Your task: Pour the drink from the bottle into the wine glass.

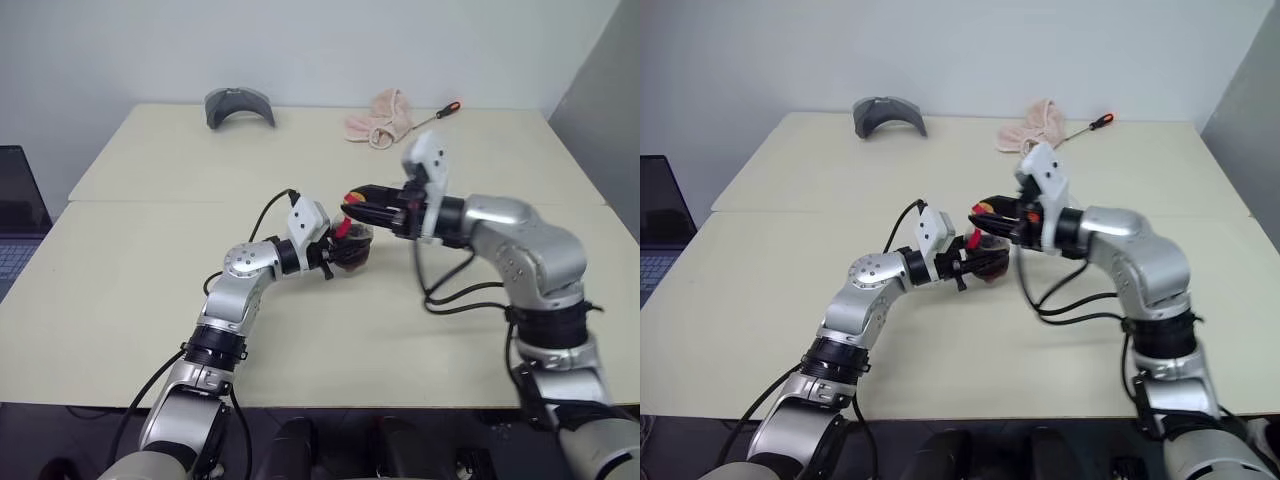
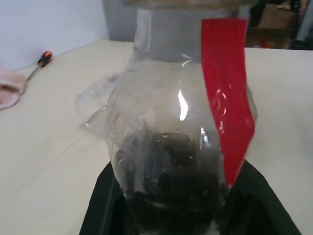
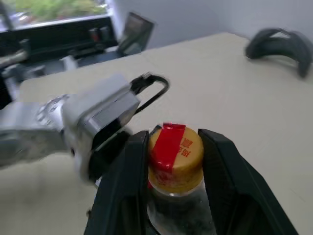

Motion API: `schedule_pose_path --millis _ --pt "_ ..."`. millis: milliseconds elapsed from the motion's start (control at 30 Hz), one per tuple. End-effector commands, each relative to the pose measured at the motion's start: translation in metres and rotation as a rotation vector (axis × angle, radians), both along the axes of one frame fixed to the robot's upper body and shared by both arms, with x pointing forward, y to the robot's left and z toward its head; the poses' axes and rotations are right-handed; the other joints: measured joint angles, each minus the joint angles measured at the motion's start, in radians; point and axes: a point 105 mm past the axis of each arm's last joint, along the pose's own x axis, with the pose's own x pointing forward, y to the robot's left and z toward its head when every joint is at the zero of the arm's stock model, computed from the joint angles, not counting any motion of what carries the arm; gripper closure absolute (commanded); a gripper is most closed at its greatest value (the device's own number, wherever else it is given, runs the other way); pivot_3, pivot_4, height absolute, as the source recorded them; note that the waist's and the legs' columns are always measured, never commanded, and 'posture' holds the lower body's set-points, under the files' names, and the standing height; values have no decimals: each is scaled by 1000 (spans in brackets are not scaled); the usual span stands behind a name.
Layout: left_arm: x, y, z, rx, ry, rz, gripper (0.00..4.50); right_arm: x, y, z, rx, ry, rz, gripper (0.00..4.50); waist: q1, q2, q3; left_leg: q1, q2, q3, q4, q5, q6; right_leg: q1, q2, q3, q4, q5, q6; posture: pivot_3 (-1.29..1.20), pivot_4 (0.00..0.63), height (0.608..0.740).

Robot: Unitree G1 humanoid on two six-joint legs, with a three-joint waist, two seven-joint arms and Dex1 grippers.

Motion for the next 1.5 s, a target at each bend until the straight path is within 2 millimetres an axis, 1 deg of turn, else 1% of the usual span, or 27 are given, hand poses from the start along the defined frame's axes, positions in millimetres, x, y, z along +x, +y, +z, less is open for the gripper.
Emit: schedule_pose_path --millis 33,200,333,467,533,600,633,700,800,833,900,967,1067,1167,1300,1500 --pt "10 14 14 -42 -22 87 3260 -6 21 4 -55 -63 323 3283 -22 0 0 2 1 2 -1 0 0 0 1 0 1 0 0 0 150 740" --pt "9 18 15 -53 -24 114 3339 3 26 5 -76 -78 374 3283 -28 0 0 1 5 2 -2 0 0 -1 3 1 1 0 -1 0 150 740" --pt "5 22 11 -49 -15 124 3402 -3 24 24 42 -13 395 3283 -18 0 0 0 4 3 -1 0 0 -2 1 1 1 0 -1 0 150 740" --pt "4 22 11 -48 -9 125 3459 -9 17 35 69 -21 368 1884 -4 0 0 0 3 2 0 0 0 -2 0 1 1 0 -1 0 150 740" --pt "5 22 11 -45 -5 122 3474 -18 10 48 88 -69 345 1138 1 0 0 0 2 2 0 0 -1 -2 0 1 0 0 -1 0 150 740" --pt "5 21 11 -42 -2 119 3476 -27 6 58 101 -112 320 462 6 0 0 -1 2 2 0 0 -1 -2 0 1 0 0 -1 0 150 740" --pt "5 20 11 -42 -1 116 3476 -31 3 61 98 -137 284 48 8 0 0 -1 2 1 0 0 -1 -2 0 1 0 0 -1 0 150 740" --pt "6 20 11 -41 2 114 3476 -33 0 65 89 -179 166 0 10 0 0 -1 2 1 0 0 -1 -2 -1 1 0 0 -1 0 150 740" --pt "8 20 10 -40 5 114 3500 -29 -1 60 71 -178 -23 0 10 0 0 -1 2 1 1 0 -1 -2 -1 1 0 0 -1 0 150 740" --pt "9 20 9 -40 6 113 3503 -28 0 57 69 -174 -75 0 9 0 0 -1 2 1 1 0 -1 -2 -1 1 0 0 -1 0 150 740" --pt "10 19 9 -41 9 108 3503 -38 5 45 63 -154 -142 0 9 0 0 -1 2 1 0 0 -1 -2 -1 1 1 0 -1 0 150 740" --pt "12 16 10 -43 9 99 3513 -38 8 33 46 -142 -232 0 6 0 0 -1 2 1 0 0 -1 -2 -1 1 1 0 -1 0 150 740" --pt "11 13 11 -42 9 80 3521 -36 13 21 50 -92 -307 0 5 0 0 -1 2 1 0 0 -1 -3 -1 1 1 0 -1 0 150 740" --pt "12 11 12 -41 8 71 3521 -24 15 13 39 -83 -422 0 5 0 0 -1 2 1 0 1 -1 -2 -1 1 1 0 -1 0 150 740" --pt "12 9 12 -43 8 63 3521 -15 22 12 70 -80 -498 0 5 0 0 -1 2 1 0 1 -2 -2 -1 1 1 0 -1 0 150 740" --pt "11 7 11 -44 8 59 3525 -2 23 9 100 -56 -579 0 5 0 0 -1 2 1 0 1 -2 -2 -1 1 1 0 -1 0 150 740"
